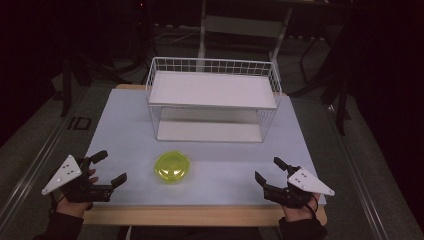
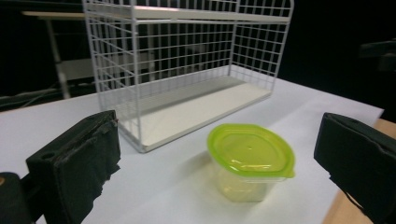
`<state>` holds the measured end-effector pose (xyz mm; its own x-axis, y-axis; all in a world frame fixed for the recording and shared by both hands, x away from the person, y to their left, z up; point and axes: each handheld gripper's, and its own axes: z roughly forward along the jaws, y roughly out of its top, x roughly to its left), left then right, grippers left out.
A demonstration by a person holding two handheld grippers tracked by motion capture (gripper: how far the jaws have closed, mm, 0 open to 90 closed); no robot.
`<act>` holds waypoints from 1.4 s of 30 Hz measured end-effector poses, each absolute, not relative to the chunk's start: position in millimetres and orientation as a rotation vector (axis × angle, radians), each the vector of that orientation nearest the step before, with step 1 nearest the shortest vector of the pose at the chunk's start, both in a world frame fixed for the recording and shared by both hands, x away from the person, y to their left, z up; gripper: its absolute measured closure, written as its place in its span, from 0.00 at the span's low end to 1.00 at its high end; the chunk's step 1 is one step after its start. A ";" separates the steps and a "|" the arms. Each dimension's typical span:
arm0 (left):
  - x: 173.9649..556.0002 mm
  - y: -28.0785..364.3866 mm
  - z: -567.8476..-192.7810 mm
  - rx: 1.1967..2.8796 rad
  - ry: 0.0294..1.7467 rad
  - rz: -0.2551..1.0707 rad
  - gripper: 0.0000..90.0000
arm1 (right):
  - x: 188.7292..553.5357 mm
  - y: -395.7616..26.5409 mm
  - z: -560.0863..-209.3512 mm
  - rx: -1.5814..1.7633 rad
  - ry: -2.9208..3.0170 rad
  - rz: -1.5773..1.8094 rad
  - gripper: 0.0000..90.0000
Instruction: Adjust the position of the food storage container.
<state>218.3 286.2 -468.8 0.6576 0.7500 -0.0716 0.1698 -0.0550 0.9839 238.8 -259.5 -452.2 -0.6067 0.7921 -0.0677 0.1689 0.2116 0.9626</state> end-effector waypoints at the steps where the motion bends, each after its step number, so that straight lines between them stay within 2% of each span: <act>1: 218.2 285.5 -468.8 1.591 0.772 0.561 0.01 | 238.3 -259.0 -452.2 0.887 1.913 1.402 0.23; 11: 218.4 283.9 -469.3 1.584 0.758 0.538 0.01 | 241.6 -261.2 -449.0 0.856 1.875 1.383 0.21; 17: 220.5 290.0 -464.5 1.626 0.685 0.541 0.01 | 246.8 -258.2 -446.3 0.893 1.890 1.411 0.21; 19: 223.8 298.4 -462.3 1.604 0.709 0.518 0.01 | 247.6 -254.7 -445.1 0.868 1.883 1.394 0.20; 20: 223.8 298.4 -462.3 1.604 0.709 0.518 0.01 | 247.9 -252.8 -444.2 0.856 1.882 1.390 0.16; 27: 237.2 311.2 -468.2 1.575 0.810 0.466 0.01 | 250.0 -245.8 -439.7 0.814 1.857 1.392 0.14; 36: 250.7 292.6 -470.4 1.646 0.818 0.459 0.01 | 255.6 -242.8 -441.5 0.852 1.921 1.406 0.14; 38: 253.2 286.7 -470.6 1.657 0.813 0.448 0.07 | 255.2 -241.0 -441.1 0.840 1.921 1.400 0.13; 42: 259.3 275.2 -470.6 1.679 0.798 0.423 0.08 | 255.1 -238.0 -439.9 0.840 1.946 1.424 0.13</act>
<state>259.3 275.2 -470.6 0.7017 0.6994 -0.1359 0.2808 -0.0961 0.9550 255.1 -238.0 -439.9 -0.6336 0.7688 -0.0866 0.1498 0.2318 0.9612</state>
